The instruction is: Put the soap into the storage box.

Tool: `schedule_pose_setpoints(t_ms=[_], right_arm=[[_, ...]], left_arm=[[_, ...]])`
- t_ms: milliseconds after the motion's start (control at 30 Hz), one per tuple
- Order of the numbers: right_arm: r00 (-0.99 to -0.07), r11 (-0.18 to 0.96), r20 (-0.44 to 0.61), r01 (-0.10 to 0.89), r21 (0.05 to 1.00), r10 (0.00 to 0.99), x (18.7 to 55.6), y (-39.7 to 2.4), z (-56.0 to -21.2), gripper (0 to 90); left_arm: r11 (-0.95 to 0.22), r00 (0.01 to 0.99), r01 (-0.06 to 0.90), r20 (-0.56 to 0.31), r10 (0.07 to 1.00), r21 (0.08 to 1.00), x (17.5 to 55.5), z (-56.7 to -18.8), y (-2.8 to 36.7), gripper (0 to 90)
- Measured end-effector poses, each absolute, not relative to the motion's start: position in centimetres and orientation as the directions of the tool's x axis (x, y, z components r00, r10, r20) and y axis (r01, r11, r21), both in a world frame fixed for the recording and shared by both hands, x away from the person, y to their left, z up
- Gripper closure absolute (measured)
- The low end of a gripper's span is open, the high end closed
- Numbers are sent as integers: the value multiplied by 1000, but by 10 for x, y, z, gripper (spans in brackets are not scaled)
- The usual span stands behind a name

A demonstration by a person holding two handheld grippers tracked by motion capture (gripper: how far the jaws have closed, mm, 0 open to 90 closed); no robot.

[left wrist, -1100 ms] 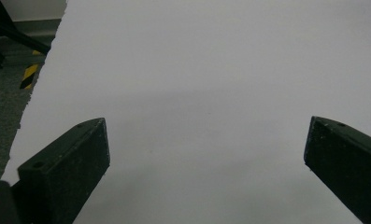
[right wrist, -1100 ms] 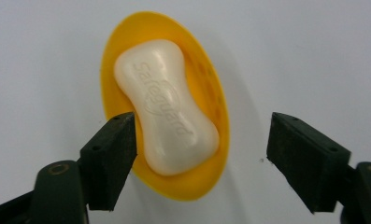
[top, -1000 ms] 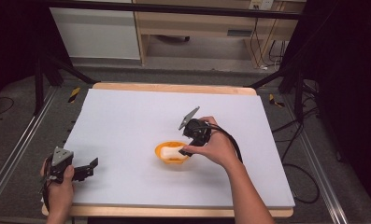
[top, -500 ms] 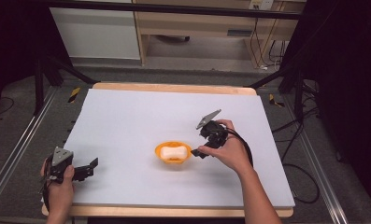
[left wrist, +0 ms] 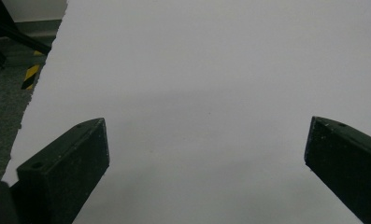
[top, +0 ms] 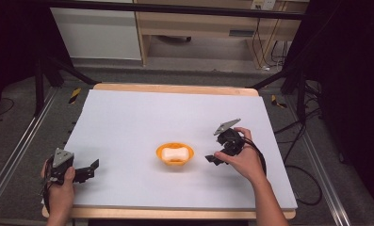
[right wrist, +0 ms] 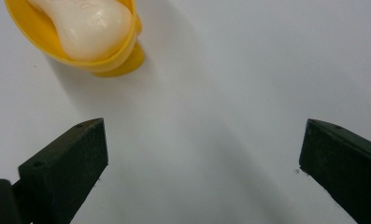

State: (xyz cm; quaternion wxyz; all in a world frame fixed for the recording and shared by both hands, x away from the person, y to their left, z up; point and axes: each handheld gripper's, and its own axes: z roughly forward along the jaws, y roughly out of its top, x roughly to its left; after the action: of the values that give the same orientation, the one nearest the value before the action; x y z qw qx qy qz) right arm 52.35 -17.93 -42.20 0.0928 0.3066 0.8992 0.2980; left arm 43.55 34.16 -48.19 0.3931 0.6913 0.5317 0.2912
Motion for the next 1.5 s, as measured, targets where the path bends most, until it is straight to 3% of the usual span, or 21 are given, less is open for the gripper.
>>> schedule_pose_setpoints(t_ms=[1500], right_arm=[[-633,427,42,569,703,773,459,-299,-455,5]], left_arm=[[-131,261,506,-7,965,853,435,-482,341,0]])
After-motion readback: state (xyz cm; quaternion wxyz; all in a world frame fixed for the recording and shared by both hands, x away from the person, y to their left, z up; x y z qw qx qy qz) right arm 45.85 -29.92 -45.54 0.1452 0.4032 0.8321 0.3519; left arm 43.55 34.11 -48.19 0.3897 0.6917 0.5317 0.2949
